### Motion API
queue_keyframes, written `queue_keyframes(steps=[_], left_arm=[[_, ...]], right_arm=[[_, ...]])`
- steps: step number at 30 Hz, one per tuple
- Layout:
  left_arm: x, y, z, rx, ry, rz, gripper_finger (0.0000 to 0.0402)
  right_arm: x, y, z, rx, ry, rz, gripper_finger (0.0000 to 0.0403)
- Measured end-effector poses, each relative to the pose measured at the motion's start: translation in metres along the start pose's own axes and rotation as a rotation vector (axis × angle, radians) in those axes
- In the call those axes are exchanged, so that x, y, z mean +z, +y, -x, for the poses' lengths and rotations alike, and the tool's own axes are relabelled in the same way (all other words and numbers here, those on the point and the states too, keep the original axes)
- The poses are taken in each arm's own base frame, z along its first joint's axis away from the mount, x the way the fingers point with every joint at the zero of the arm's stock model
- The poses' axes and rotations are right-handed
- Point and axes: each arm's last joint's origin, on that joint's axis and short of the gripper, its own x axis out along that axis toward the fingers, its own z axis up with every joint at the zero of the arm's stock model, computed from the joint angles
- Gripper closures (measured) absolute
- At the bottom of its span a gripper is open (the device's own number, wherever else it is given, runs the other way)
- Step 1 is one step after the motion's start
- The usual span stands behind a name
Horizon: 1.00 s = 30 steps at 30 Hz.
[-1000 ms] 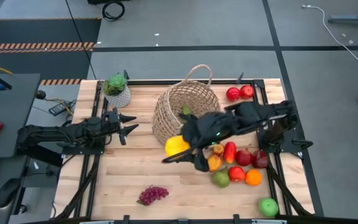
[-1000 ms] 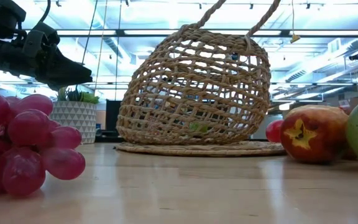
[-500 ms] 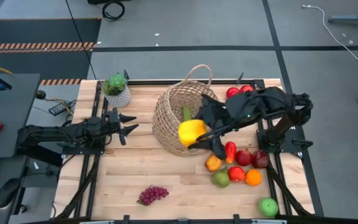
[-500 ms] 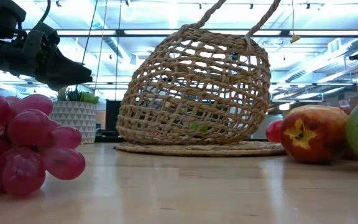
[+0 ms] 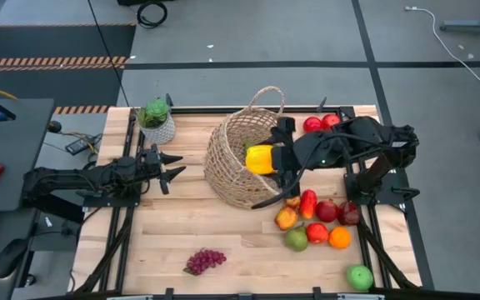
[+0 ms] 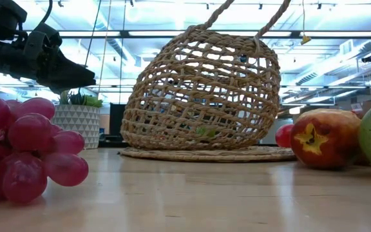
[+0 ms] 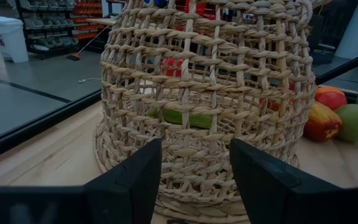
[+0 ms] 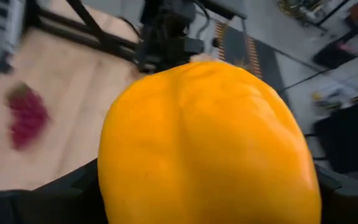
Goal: Build produce basket
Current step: Put the yellow bell pepper into the brown basket
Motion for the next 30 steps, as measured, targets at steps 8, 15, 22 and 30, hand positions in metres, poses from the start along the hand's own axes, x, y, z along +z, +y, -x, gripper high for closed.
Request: queue_keyframes(steps=[8, 15, 22, 30], left_arm=[[0.000, 0.000, 0.000, 0.000, 0.000, 0.000, 0.0208], [0.000, 0.000, 0.000, 0.000, 0.000, 0.000, 0.0205], [0.000, 0.000, 0.000, 0.000, 0.000, 0.000, 0.0206], [0.000, 0.000, 0.000, 0.000, 0.000, 0.000, 0.0205]], right_arm=[[-0.002, -0.005, -0.003, -0.009, 0.015, 0.319, 0.0082], [-0.002, -0.006, -0.003, -0.056, 0.048, 0.704, 0.0075], [-0.003, -0.012, -0.003, -0.153, 0.140, 0.915, 0.0056], [-0.008, -0.024, -0.008, -0.163, 0.196, 1.006, 0.0054]])
